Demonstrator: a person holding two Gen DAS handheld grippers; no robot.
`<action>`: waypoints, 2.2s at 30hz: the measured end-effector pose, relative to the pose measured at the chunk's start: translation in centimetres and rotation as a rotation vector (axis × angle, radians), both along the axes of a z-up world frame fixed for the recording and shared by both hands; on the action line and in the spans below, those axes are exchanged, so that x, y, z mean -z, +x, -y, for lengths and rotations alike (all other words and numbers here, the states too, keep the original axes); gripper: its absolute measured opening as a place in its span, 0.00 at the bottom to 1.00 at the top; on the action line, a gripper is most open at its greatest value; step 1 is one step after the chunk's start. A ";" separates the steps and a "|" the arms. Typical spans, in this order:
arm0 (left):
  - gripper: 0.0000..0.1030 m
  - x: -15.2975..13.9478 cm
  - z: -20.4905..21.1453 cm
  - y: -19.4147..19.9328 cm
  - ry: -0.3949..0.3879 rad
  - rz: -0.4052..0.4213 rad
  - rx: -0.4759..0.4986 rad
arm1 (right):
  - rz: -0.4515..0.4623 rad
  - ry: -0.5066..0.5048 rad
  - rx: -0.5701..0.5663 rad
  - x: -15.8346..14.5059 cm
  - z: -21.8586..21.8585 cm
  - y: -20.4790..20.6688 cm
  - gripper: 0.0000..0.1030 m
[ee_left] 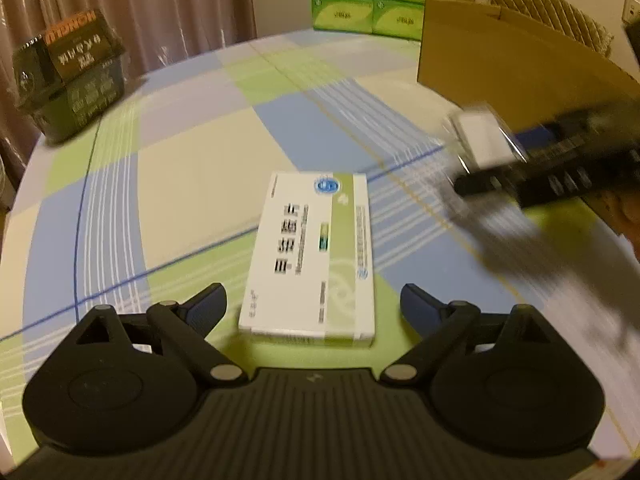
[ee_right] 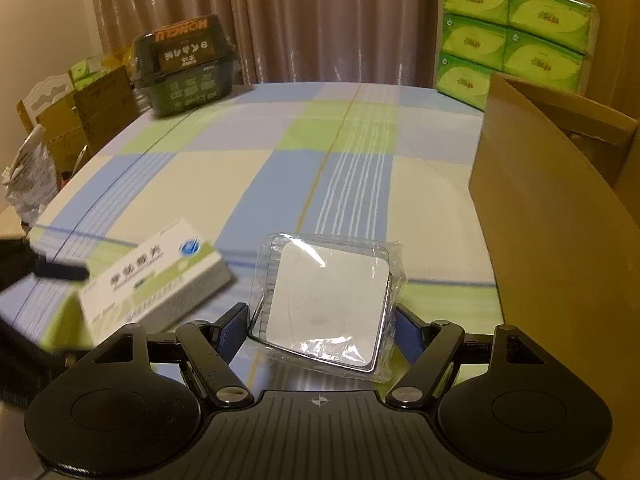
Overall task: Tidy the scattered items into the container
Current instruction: 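Grasp the white Mecobalamin Tablets box with the left gripper while the right holds the wrapped square, then carry the medicine box and wrapped square over the cardboard box with both grippers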
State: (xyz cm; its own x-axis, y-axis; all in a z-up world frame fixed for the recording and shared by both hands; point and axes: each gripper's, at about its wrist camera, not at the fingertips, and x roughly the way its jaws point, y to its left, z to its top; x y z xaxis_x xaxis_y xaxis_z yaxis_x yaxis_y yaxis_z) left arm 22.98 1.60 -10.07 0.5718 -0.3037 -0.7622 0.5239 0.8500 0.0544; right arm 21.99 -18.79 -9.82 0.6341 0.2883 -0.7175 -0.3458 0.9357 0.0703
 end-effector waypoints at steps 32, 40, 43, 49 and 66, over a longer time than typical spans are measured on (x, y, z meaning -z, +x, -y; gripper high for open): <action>0.65 -6.0 2.1 -5.4 -0.062 0.004 -0.094 | 0.033 0.045 0.007 -4.6 2.0 -8.8 0.70; 0.65 -10.0 2.9 -9.4 -0.083 0.057 -0.109 | 0.085 0.074 0.017 -7.9 2.8 -12.2 0.70; 0.65 -11.1 3.3 -10.8 -0.088 0.073 -0.115 | 0.097 0.081 0.026 -8.7 3.4 -13.3 0.70; 0.65 -12.7 4.2 -13.4 -0.101 0.089 -0.123 | 0.116 0.096 0.041 -10.1 4.9 -15.3 0.70; 0.65 -14.5 8.4 -17.8 -0.100 0.122 -0.076 | 0.174 0.145 0.089 -13.4 9.4 -18.7 0.70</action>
State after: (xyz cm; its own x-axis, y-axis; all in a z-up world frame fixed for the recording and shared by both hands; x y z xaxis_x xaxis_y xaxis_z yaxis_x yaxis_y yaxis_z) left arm 5.22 -6.81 4.38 0.6822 -0.3271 -0.6540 0.4530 0.8911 0.0269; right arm 3.29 -28.14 3.55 0.7721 0.3180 -0.5502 -0.2812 0.9474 0.1530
